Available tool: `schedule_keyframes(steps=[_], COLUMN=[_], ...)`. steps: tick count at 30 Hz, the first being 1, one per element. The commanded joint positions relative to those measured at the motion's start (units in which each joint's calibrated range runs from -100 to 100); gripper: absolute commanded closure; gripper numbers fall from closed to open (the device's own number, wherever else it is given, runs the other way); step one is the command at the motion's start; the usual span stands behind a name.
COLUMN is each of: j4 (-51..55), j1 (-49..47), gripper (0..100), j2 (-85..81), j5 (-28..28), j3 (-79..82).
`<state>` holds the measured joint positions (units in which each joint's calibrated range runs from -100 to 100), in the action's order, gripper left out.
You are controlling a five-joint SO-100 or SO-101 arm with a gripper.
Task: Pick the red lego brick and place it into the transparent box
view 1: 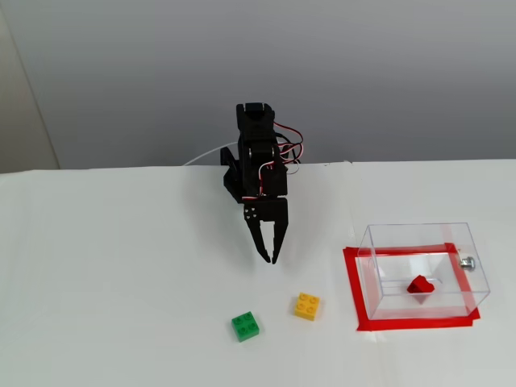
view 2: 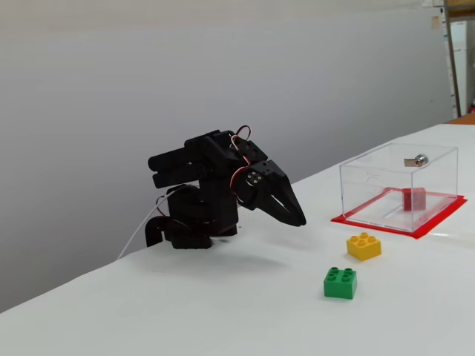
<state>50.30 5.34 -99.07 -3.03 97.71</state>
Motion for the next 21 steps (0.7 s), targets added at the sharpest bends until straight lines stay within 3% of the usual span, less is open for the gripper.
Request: schedule_keyframes(steps=[1, 13, 21], j4=[-0.5, 4.8, 22.6], j1=[0.6, 1.8, 0.7], gripper=[99, 99, 99], j2=[-0.8, -0.8, -0.8], j5=[-0.1, 0.6, 0.3], j3=[1.5, 0.4, -5.0])
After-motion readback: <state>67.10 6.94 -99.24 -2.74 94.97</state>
